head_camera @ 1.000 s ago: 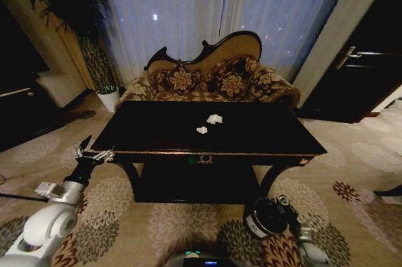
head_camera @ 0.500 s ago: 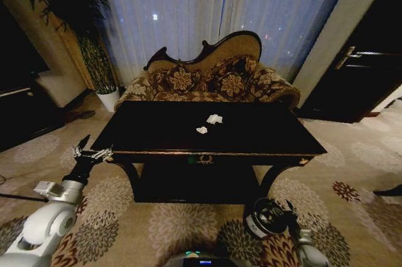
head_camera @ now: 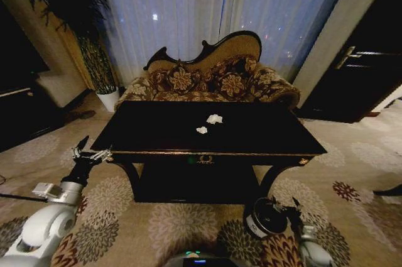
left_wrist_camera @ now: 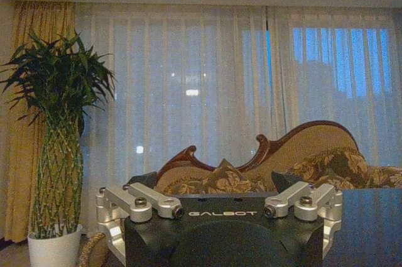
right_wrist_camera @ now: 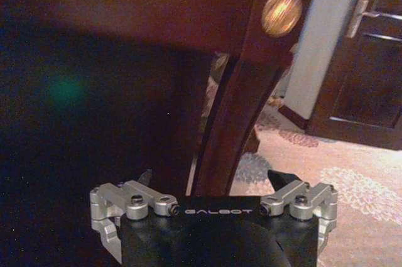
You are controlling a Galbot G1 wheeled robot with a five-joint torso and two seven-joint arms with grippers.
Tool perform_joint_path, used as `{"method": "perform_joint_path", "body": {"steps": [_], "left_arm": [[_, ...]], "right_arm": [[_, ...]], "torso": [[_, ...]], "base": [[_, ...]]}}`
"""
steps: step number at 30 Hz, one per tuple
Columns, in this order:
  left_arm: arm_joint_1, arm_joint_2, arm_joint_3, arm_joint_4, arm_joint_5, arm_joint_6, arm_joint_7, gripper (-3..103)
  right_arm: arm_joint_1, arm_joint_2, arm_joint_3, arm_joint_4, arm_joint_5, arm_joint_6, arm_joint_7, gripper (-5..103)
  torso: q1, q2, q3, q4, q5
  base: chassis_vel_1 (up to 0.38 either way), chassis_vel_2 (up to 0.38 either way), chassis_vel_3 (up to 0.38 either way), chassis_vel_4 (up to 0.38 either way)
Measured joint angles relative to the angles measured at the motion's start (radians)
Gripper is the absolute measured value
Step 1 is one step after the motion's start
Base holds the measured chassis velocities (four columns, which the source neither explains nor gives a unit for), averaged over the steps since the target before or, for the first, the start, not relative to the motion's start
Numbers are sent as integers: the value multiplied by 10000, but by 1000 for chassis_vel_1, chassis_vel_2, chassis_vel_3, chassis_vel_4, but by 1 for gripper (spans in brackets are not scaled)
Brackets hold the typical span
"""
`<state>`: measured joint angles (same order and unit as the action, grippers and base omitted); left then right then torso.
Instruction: Move to the front of the table and place the trash on the table into the trash bin.
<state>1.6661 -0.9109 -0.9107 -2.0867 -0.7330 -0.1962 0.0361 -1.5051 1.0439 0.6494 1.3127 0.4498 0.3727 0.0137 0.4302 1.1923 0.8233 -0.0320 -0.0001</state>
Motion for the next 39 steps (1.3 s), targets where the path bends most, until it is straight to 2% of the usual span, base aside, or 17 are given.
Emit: {"method": "perform_joint_path", "body": {"steps": [6, 10, 12, 16, 21, 24, 30, 34, 39], "left_arm": [[31, -18, -5, 44, 1, -46, 52, 100], [-69, -15, 66, 131, 3, -62, 62, 100], [-86, -15, 74, 143, 4, -64, 62, 100], [-100, -16, 85, 182, -2, -87, 68, 100], [-104, -10, 86, 244, -3, -125, 79, 100], [-103, -15, 85, 246, -60, -145, 82, 100], [-75, -22, 48, 210, -139, -168, 95, 100], [-35, -27, 29, 167, -167, -195, 114, 100], [-8, -58, 33, 93, -204, -214, 131, 100]], "right_arm": [[-1273, 8, 840, 1159, 626, -132, -215, 100], [-2525, 68, 1739, 2050, 1023, 354, -1215, 100], [-2669, 91, 1826, 2168, 1052, 421, -1332, 100], [-3493, 235, 2393, 2917, 1393, 994, -2025, 100], [-4009, 273, 2775, 3528, 1754, 1214, -2440, 100], [-4473, 292, 3198, 4341, 2221, 1281, -3022, 100], [-4711, 215, 3609, 5485, 2491, 975, -3088, 100], [-4686, -61, 3802, 6209, 2551, 514, -2760, 100], [-4294, -751, 3889, 7053, 2532, -326, -2080, 100]], "torso": [[0, 0, 0, -6, 1], [-1, 0, -1, -6, 1], [-1, 0, -1, -4, 3], [0, 0, -1, -4, 3], [-1, 0, -1, -4, 3], [0, 1, 0, -3, 0], [-1, 0, 0, -4, 2], [-1, 1, 0, -3, 0], [-1, 0, 1, -2, 2]], "base": [[0, 0, 0, 0], [0, 0, 0, 0], [0, 0, 0, 0], [0, 0, 0, 0], [0, 0, 0, 0], [0, 0, 0, 0], [0, 0, 0, 0], [0, 0, 0, 0], [0, 0, 0, 0]]}}
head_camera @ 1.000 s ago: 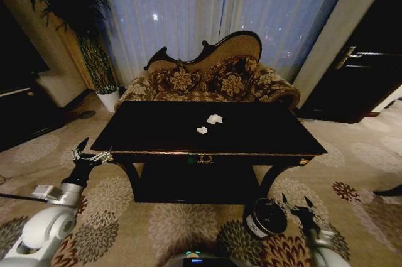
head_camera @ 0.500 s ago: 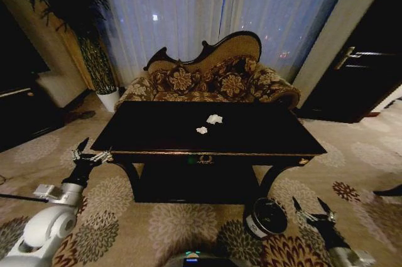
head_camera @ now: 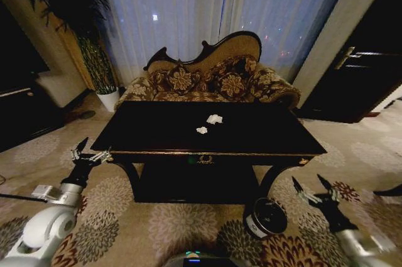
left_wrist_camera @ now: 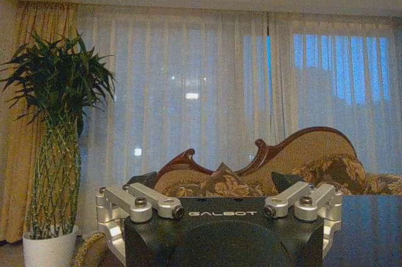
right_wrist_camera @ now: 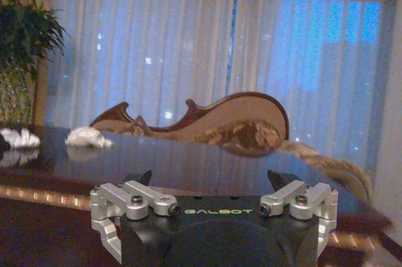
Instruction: Move to the front of the table and place the trash on the table into the trash bin.
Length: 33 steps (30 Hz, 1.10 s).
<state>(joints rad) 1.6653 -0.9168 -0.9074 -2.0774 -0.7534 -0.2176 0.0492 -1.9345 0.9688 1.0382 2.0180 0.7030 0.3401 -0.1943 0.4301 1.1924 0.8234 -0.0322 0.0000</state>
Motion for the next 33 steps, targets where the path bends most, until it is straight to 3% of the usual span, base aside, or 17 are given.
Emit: {"method": "perform_joint_path", "body": {"steps": [8, 17, 23, 33], "left_arm": [[156, -176, -1, -78, 116, -53, 11, 100], [260, -202, -36, -222, 281, -71, 3, 100], [371, -212, -143, -323, 250, -69, -13, 100], [719, -210, -478, -463, 298, 129, 258, 100]], "right_arm": [[958, -1160, -520, 1145, -213, -1381, 1099, 100], [2024, -2054, -1963, 1278, -807, -1865, 1741, 100], [2980, -2967, -2892, 1149, -682, -2051, 1972, 100], [5025, -3731, -4848, 516, -259, -2359, 2234, 100]], "torso": [[0, 0, 0, 1, -1], [1, 0, 1, -1, 0], [1, -1, 1, -1, -2], [0, -1, 0, 1, -1]], "base": [[0, 0, 0, 0], [0, 0, 0, 0], [0, 0, 0, 0], [0, 0, 0, 0]]}}
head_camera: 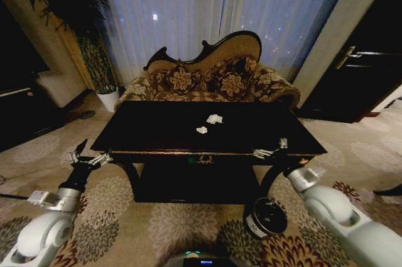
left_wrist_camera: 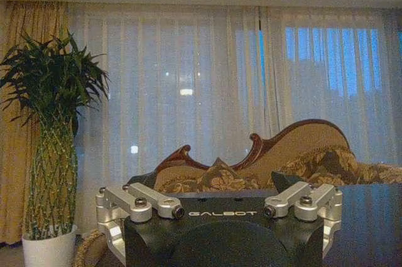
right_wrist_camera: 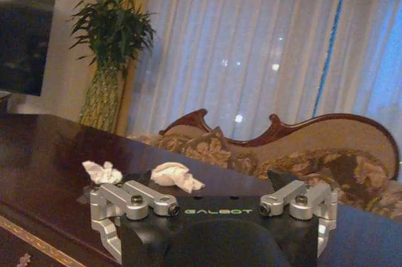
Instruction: Move to the front of the table and place the trash on the table into the trash bin.
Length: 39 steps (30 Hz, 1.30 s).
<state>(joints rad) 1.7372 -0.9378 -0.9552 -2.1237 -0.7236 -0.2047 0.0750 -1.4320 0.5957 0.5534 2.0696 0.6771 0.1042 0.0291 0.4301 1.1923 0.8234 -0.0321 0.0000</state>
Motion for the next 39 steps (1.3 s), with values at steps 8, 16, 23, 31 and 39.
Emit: {"method": "perform_joint_path", "body": {"steps": [8, 16, 23, 31, 39], "left_arm": [[-25, 4, -24, 0, 103, 106, -12, 100], [-32, 7, -24, 2, 104, 108, -19, 100], [-37, 7, -24, 6, 104, 108, -23, 100], [-41, 8, -21, 12, 101, 110, -27, 100], [-40, 9, -16, 16, 97, 111, -33, 100]], "right_arm": [[1096, -633, -876, -444, 329, -232, 74, 100], [2142, -1291, -2029, -847, 446, -308, 83, 100], [3430, -1819, -3646, -960, 751, -345, -83, 100], [5123, -1476, -5501, -1675, 773, -345, -173, 100], [7883, -1075, -7824, -2062, 1095, -401, -223, 100]], "torso": [[1, -1, 0, -3, 0], [1, 0, 0, -3, 0], [0, 0, -1, -2, -4], [1, 0, 0, -3, 1], [2, 0, 0, 0, -3]], "base": [[0, 0, 0, 0], [0, 0, 0, 0], [0, 0, 0, 0], [0, 0, 0, 0], [0, 0, 0, 0]]}}
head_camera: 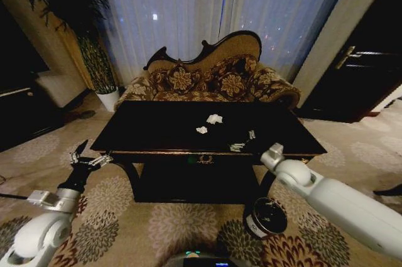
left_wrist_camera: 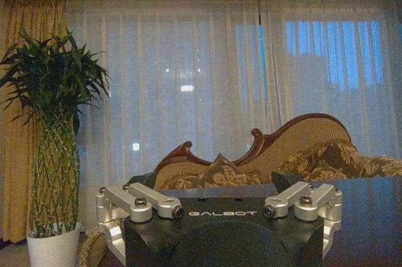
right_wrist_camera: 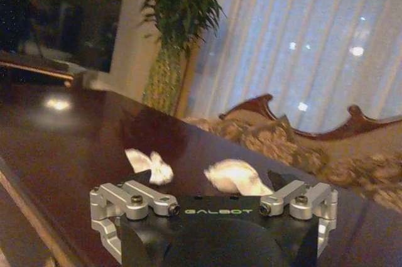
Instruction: Move to the front of the table and place the trash on the table into the trash bin.
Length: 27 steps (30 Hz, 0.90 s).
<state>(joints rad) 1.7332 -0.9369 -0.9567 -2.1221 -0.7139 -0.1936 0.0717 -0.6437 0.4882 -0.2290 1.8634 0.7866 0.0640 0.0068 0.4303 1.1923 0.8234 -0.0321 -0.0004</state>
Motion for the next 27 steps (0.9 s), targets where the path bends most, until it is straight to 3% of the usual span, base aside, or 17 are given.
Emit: {"method": "perform_joint_path", "body": {"steps": [15, 27], "left_arm": [[0, 0, 2, 0, 0, 0, 2, 100], [-1, 0, 3, 1, 0, -3, 2, 100]], "right_arm": [[2121, 530, -2694, -598, -201, -88, -119, 100], [4676, 1392, -5210, -1422, 712, -249, -29, 100]], "torso": [[-1, 0, 0, -3, 3], [-1, 0, 0, 0, 6]], "base": [[0, 0, 0, 0], [0, 0, 0, 0]]}}
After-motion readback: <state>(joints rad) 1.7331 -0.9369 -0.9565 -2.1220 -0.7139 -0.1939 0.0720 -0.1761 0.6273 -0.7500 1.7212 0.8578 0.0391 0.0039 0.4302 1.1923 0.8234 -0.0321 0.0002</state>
